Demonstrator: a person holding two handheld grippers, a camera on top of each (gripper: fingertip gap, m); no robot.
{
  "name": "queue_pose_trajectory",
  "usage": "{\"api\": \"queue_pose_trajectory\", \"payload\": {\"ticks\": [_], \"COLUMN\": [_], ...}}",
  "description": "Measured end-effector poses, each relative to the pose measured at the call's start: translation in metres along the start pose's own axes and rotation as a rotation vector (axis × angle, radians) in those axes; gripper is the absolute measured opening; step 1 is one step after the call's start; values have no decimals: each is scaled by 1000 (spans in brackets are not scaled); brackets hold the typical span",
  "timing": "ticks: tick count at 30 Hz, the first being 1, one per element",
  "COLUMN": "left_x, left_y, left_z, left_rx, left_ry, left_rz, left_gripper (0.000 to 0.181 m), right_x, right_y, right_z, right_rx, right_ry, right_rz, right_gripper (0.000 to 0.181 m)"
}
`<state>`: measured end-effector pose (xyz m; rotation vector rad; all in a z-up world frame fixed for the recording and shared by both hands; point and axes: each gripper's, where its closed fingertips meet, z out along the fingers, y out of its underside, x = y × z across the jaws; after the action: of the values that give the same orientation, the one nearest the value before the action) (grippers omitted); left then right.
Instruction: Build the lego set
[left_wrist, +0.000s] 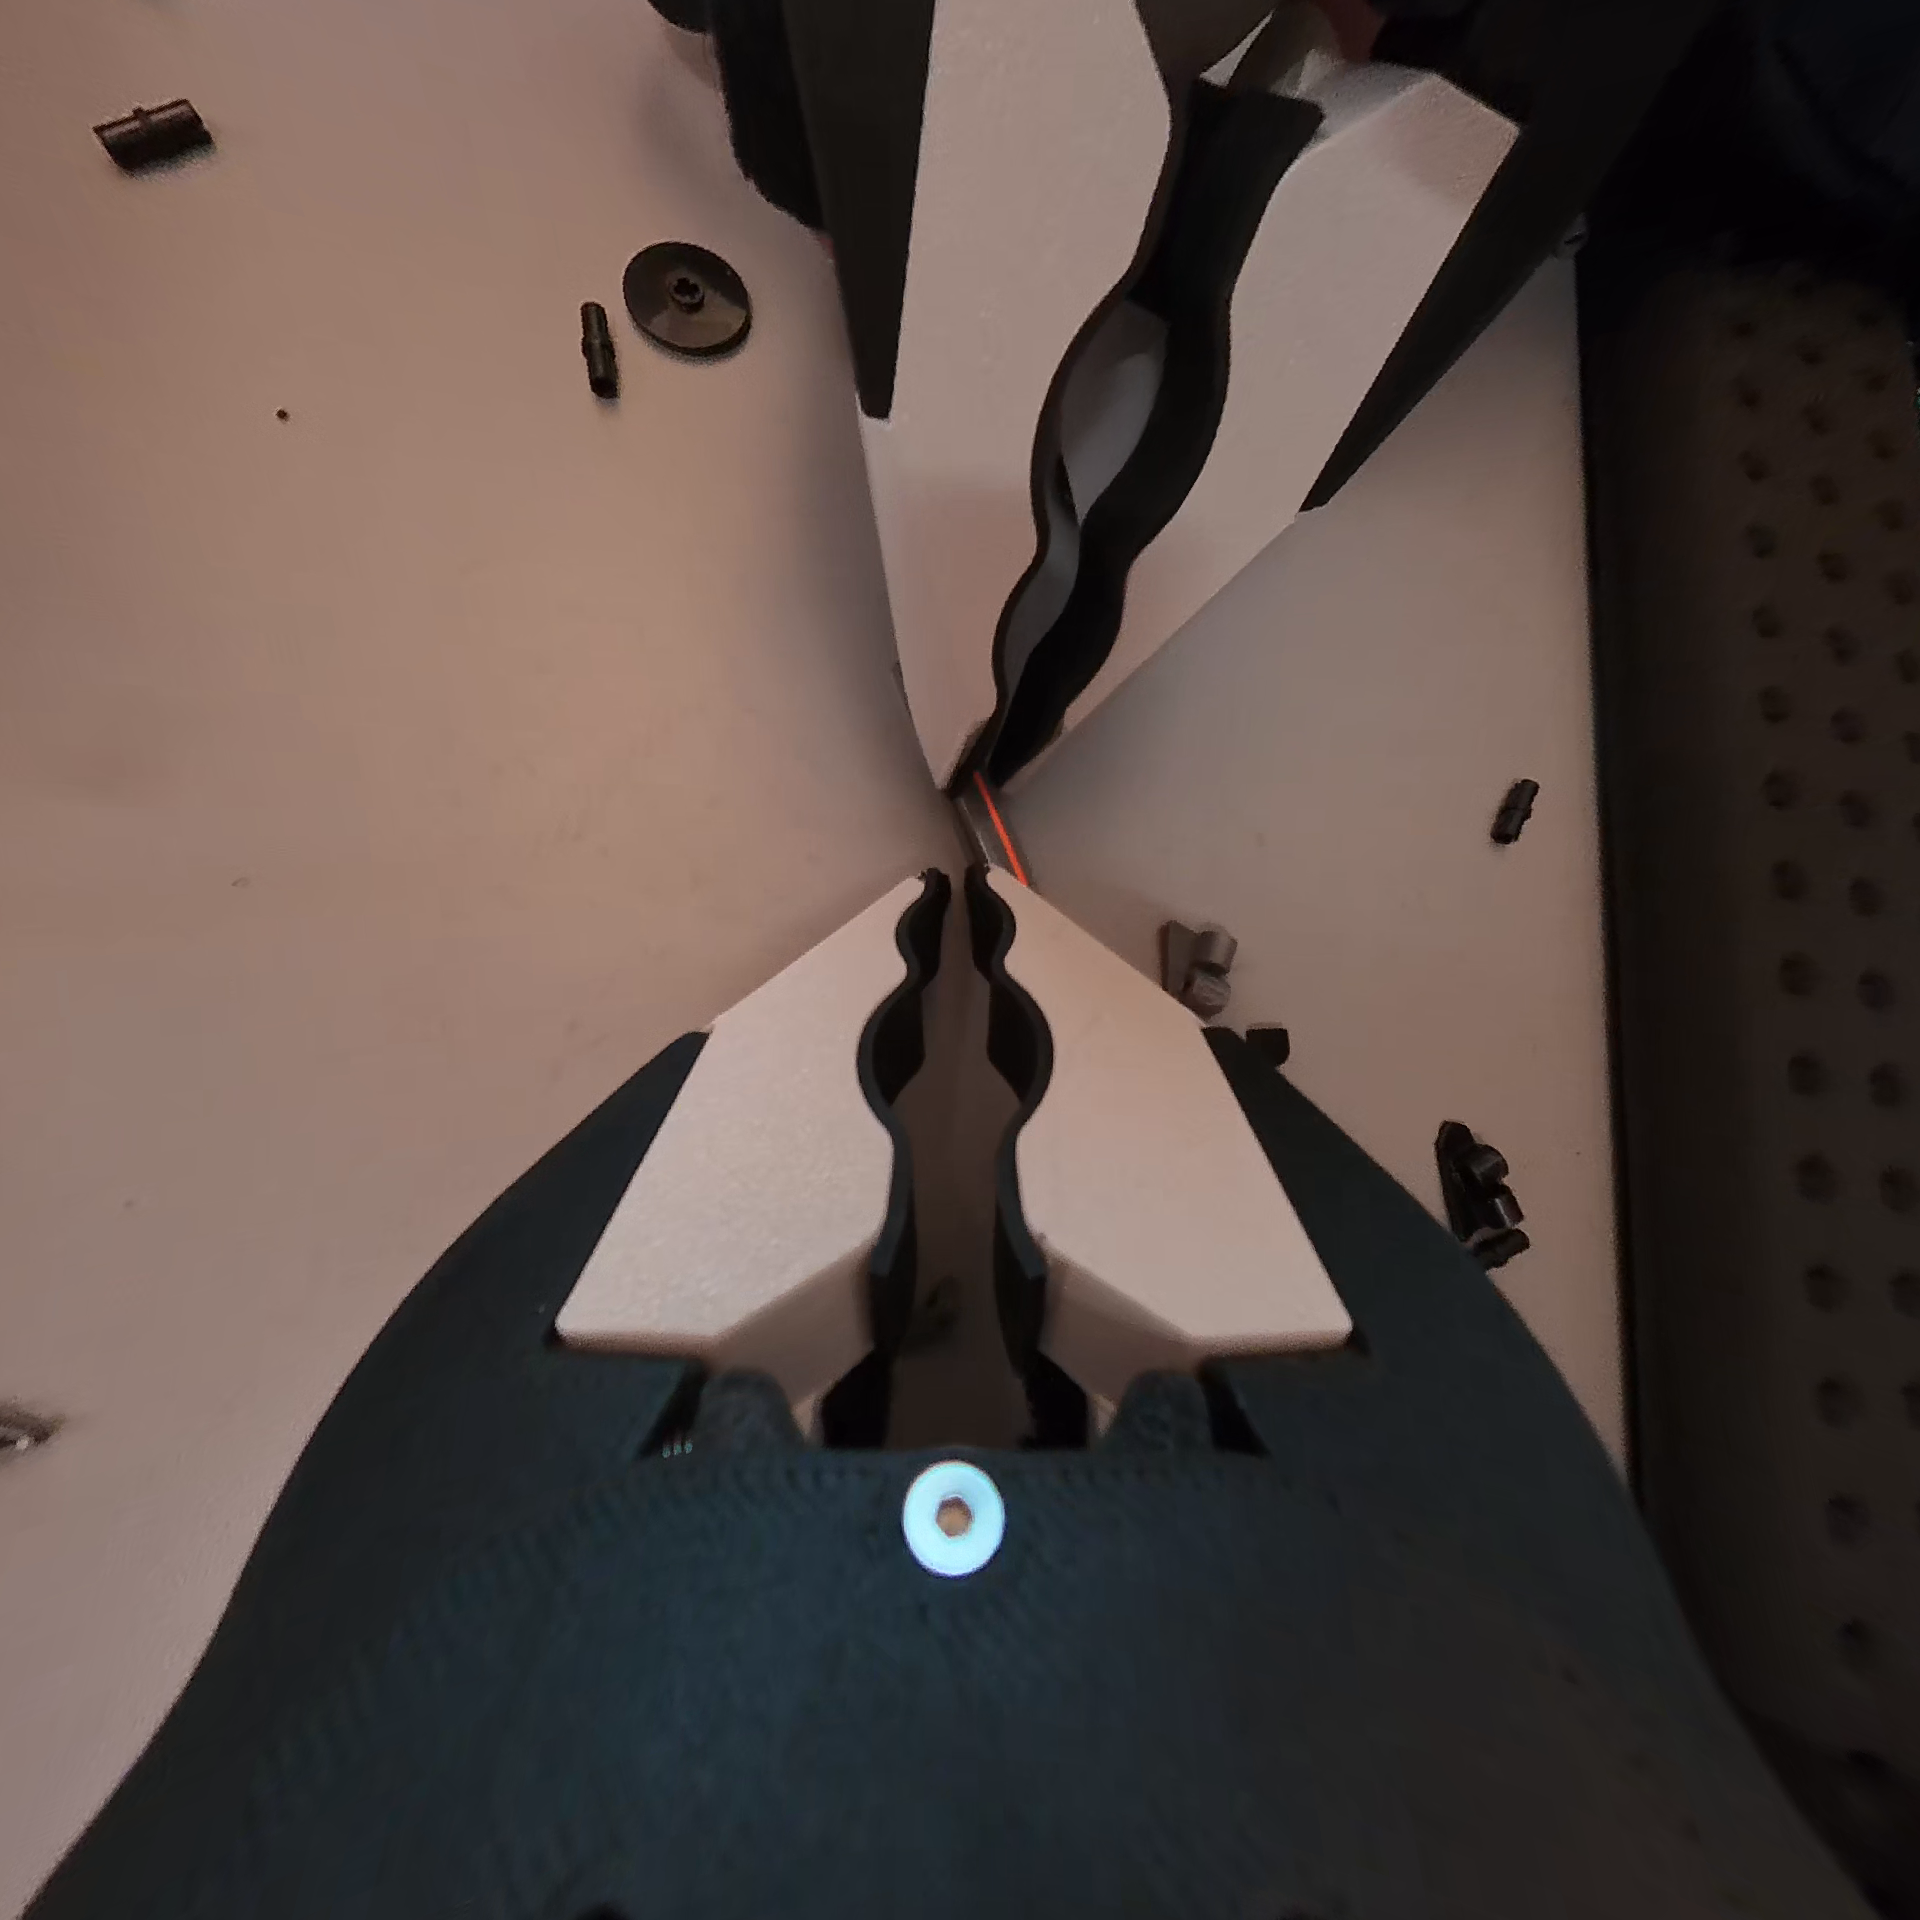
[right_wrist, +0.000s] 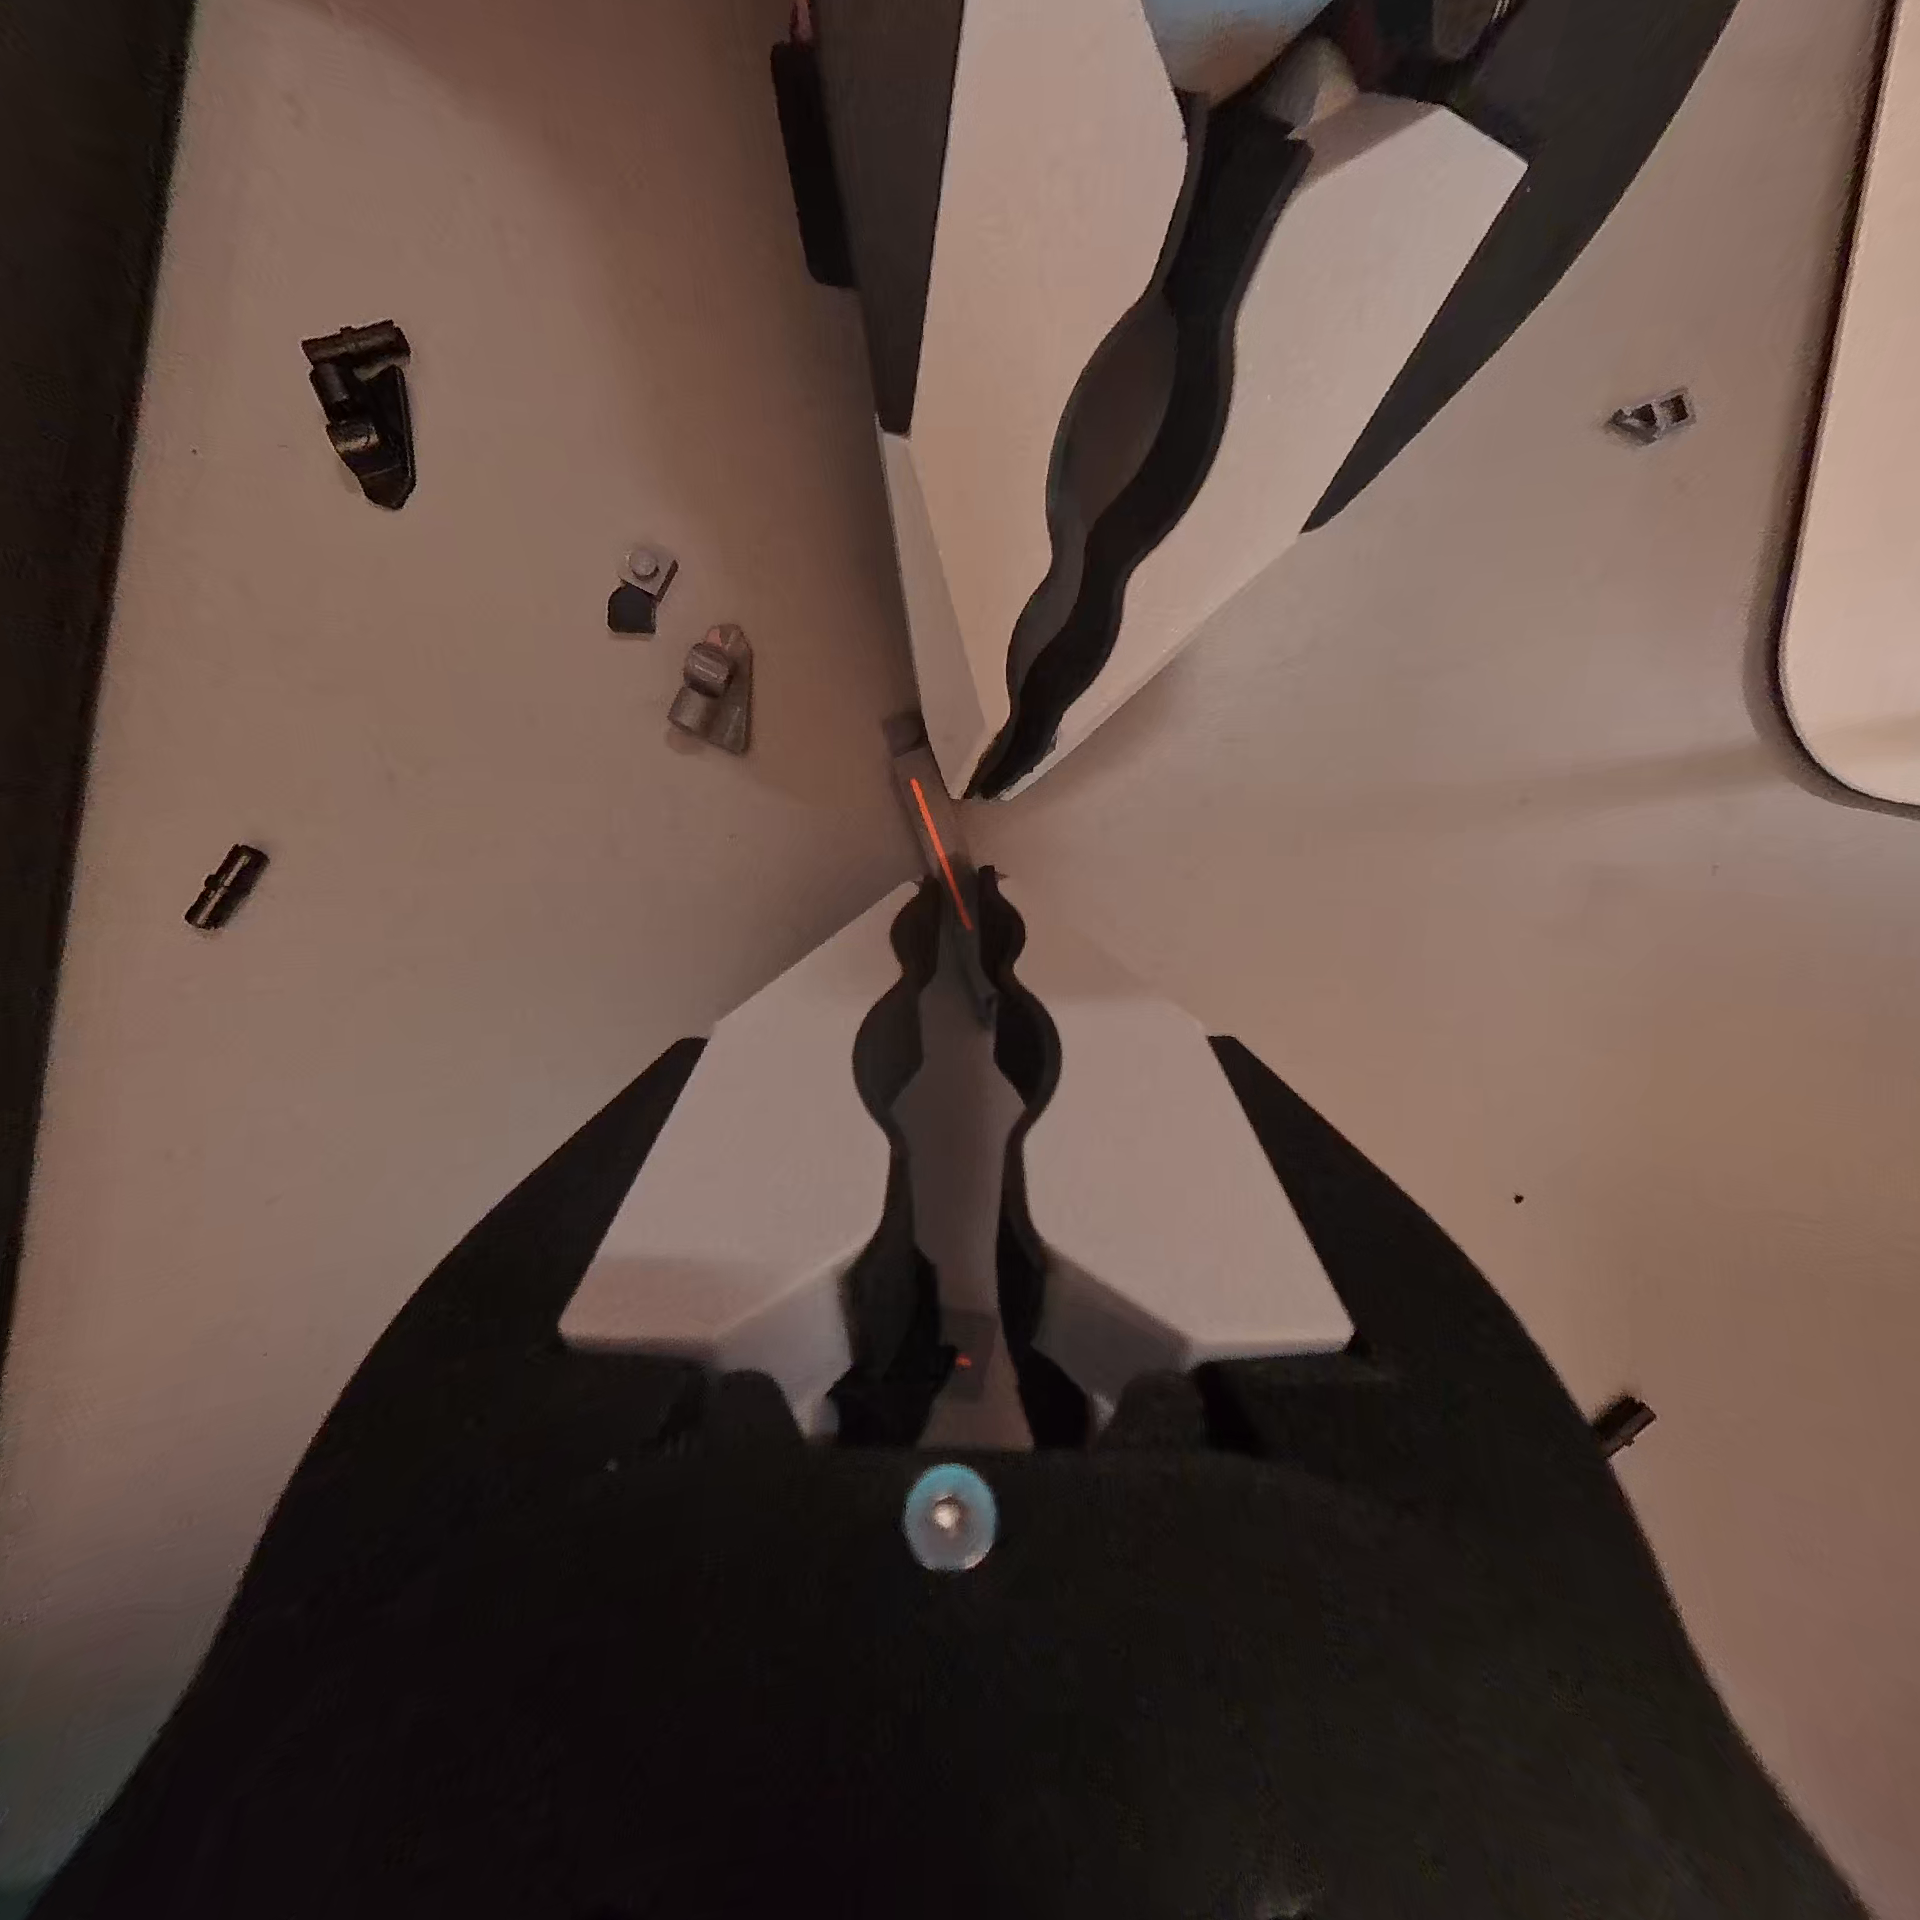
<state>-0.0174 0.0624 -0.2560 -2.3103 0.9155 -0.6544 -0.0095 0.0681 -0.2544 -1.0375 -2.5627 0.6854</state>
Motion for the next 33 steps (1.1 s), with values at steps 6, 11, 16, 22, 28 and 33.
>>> {"api": "queue_pose_trajectory", "payload": {"ticks": [6, 11, 16, 22, 28, 33], "left_x": [5, 6, 6, 6, 5, 5], "left_y": [-3, -2, -2, -2, -3, -3], "left_z": [-2, -1, -2, -2, -2, -2], "left_rx": [11, 11, 13, 23, 24, 28], "left_ry": [18, 22, 24, 24, 25, 24], "left_rz": [10, 13, 13, 10, 8, -1], "left_gripper": [3, 0, 0, 0, 0, 0], "right_x": [1, 0, 0, 0, 0, 1], "right_y": [-1, -1, -1, -1, 0, -1], "right_z": [1, 1, 2, 2, 3, 3], "right_rx": [-2, -4, -2, -8, -9, -2], "right_ry": [4, -3, -12, -26, -51, -63], "right_rz": [6, 16, 28, 47, 88, 110], "right_gripper": [5, 5, 5, 5, 4, 4]}}
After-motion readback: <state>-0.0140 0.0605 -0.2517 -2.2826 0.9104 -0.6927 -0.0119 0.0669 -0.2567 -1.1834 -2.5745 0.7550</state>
